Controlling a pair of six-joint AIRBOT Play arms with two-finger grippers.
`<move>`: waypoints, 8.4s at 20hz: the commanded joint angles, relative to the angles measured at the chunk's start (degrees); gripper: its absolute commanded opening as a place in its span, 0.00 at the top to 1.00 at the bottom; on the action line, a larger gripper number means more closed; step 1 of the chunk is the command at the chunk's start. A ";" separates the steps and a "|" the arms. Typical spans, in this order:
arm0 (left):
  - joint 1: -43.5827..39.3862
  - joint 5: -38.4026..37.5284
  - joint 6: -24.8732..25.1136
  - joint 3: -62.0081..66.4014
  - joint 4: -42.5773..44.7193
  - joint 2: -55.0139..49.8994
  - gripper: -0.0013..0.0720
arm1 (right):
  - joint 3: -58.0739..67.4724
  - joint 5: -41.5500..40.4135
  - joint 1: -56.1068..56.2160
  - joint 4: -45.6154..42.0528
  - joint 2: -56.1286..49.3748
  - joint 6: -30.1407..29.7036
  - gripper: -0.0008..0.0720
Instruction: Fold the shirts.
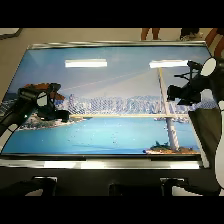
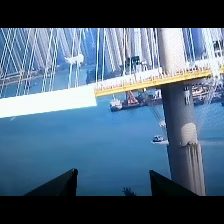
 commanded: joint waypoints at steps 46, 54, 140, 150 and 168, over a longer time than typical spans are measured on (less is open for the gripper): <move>39.82 5.49 1.36 41.90 -20.57 -42.03 0.10 | -0.02 -13.00 -0.07 9.75 -0.07 -2.58 0.23; 37.03 4.61 16.44 49.00 -44.35 -27.34 0.93 | 0.11 -8.87 -0.07 9.68 1.46 -5.01 0.23; 17.55 -1.81 19.08 33.88 -27.76 23.69 0.93 | 4.55 -14.47 3.58 5.27 37.33 -3.63 0.93; 17.53 1.11 23.32 -7.37 -29.22 3.41 0.93 | 4.22 -25.31 3.58 40.52 -13.75 -11.76 0.93; 31.15 -10.14 26.97 9.33 -26.36 -13.55 0.24 | 1.64 11.56 -10.95 13.81 -7.50 -8.13 0.31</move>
